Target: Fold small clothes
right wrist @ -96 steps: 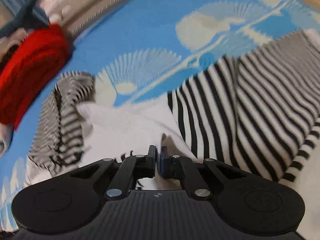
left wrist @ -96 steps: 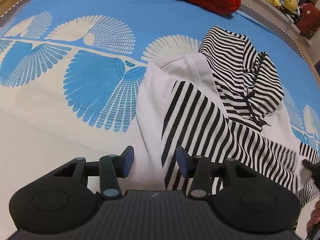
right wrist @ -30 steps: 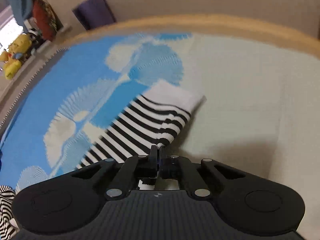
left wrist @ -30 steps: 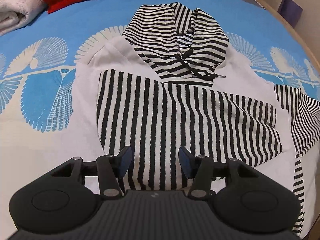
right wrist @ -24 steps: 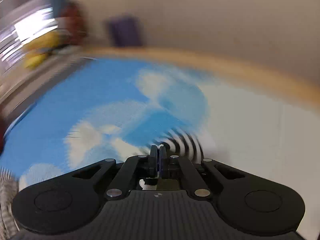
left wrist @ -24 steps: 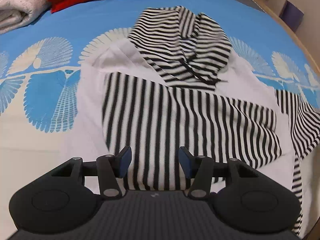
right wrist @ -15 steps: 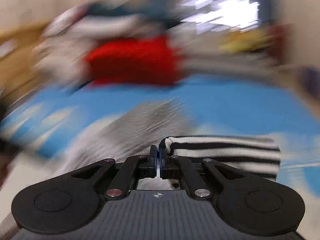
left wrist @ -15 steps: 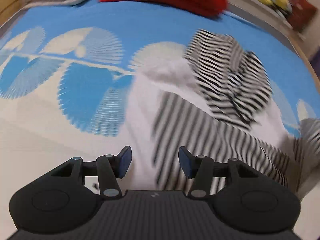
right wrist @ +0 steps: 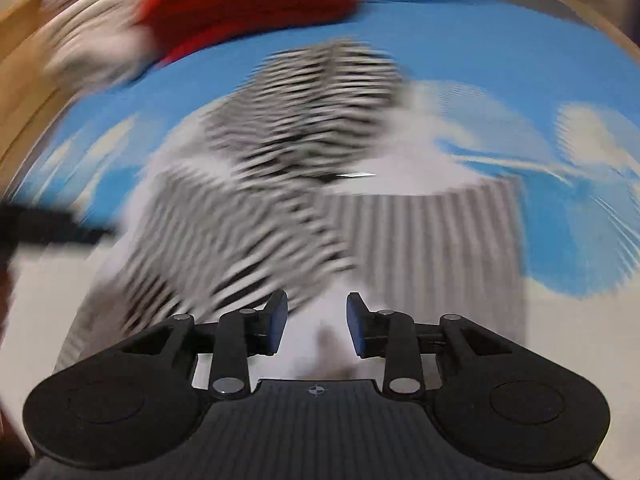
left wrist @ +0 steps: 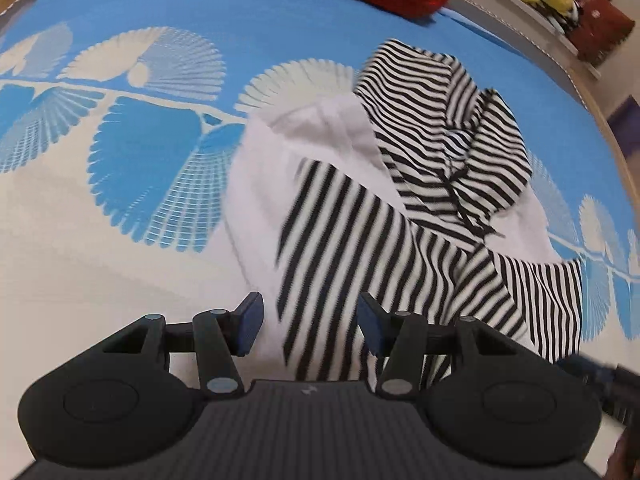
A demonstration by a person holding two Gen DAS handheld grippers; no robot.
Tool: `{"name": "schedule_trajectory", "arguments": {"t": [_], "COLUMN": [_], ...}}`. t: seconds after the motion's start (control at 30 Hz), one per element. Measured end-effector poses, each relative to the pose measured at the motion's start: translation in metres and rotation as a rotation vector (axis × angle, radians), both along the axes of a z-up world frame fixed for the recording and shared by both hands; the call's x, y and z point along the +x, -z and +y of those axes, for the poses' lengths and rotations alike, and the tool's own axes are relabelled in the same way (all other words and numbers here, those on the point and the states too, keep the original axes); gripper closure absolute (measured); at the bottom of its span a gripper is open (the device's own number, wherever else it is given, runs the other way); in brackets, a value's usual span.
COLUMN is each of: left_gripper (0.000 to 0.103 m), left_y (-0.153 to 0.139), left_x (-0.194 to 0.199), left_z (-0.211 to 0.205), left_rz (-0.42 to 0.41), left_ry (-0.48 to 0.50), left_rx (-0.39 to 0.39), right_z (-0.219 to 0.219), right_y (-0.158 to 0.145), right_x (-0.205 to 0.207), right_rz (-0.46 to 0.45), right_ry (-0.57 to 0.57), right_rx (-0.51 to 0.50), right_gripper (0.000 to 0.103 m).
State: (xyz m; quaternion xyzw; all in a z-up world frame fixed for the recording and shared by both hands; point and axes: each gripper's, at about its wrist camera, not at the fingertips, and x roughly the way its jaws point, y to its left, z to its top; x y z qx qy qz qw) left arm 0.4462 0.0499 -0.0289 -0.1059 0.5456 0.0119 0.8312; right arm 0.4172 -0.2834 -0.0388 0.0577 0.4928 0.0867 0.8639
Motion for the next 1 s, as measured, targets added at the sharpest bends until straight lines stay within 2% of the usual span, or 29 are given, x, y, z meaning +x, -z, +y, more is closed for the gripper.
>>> {"name": "schedule_trajectory", "arguments": {"t": [0.07,0.17,0.23,0.3,0.33,0.37,0.4,0.43,0.47,0.57,0.6,0.63,0.67,0.7,0.73,0.8,1.0], "left_gripper": [0.046,0.046,0.046,0.046,0.046,0.046,0.046,0.046,0.046,0.046,0.046,0.046,0.046,0.046,0.046,0.046,0.045], "left_y": [0.001,0.001,0.0,-0.002,-0.003,-0.005,-0.007,-0.01,-0.012,-0.017,-0.017,-0.016,-0.015,-0.013,-0.011,-0.008,0.002], "left_x": [0.0,0.001,0.001,0.002,0.002,0.003,0.003,0.004,0.005,0.006,0.006,0.006,0.006,0.006,0.006,0.006,0.006], "left_z": [-0.004,-0.004,-0.001,0.003,0.007,0.011,0.015,0.02,0.026,0.042,0.046,0.047,0.047,0.046,0.044,0.04,0.022], "left_rz": [0.0,-0.004,-0.006,-0.009,-0.012,-0.017,-0.025,-0.032,-0.04,-0.053,-0.052,-0.048,-0.043,-0.035,-0.028,-0.017,-0.001], "left_ry": [0.009,0.007,0.0,-0.009,-0.016,-0.024,-0.032,-0.042,-0.056,-0.101,-0.108,-0.109,-0.104,-0.096,-0.087,-0.072,-0.042], "left_rx": [0.006,0.012,0.015,0.021,0.025,0.033,0.046,0.056,0.065,0.065,0.059,0.052,0.045,0.033,0.02,-0.005,-0.062], "right_z": [-0.023,-0.04,-0.04,-0.033,-0.026,-0.02,-0.012,-0.008,-0.001,0.019,0.025,0.028,0.03,0.03,0.029,0.024,-0.004], "right_y": [0.012,0.035,0.052,0.062,0.062,0.059,0.054,0.046,0.034,-0.005,-0.015,-0.021,-0.024,-0.025,-0.024,-0.019,0.006], "right_x": [0.006,0.014,0.021,0.024,0.023,0.022,0.019,0.018,0.015,0.008,0.007,0.006,0.006,0.005,0.004,0.004,0.01], "right_rz": [0.031,0.108,0.153,0.175,0.173,0.156,0.134,0.1,0.051,-0.103,-0.125,-0.13,-0.125,-0.12,-0.121,-0.112,-0.001], "right_ry": [0.08,0.115,0.131,0.129,0.116,0.102,0.094,0.089,0.071,-0.068,-0.107,-0.123,-0.118,-0.091,-0.059,-0.002,0.192], "right_rx": [0.021,0.098,0.161,0.161,0.129,0.095,0.075,0.07,0.107,0.455,0.532,0.565,0.568,0.541,0.5,0.401,0.3], "right_gripper": [0.067,0.067,0.067,0.067,0.077,0.092,0.1,0.1,0.1,0.1,0.098,0.087,0.077,0.056,0.051,0.051,0.052]}}
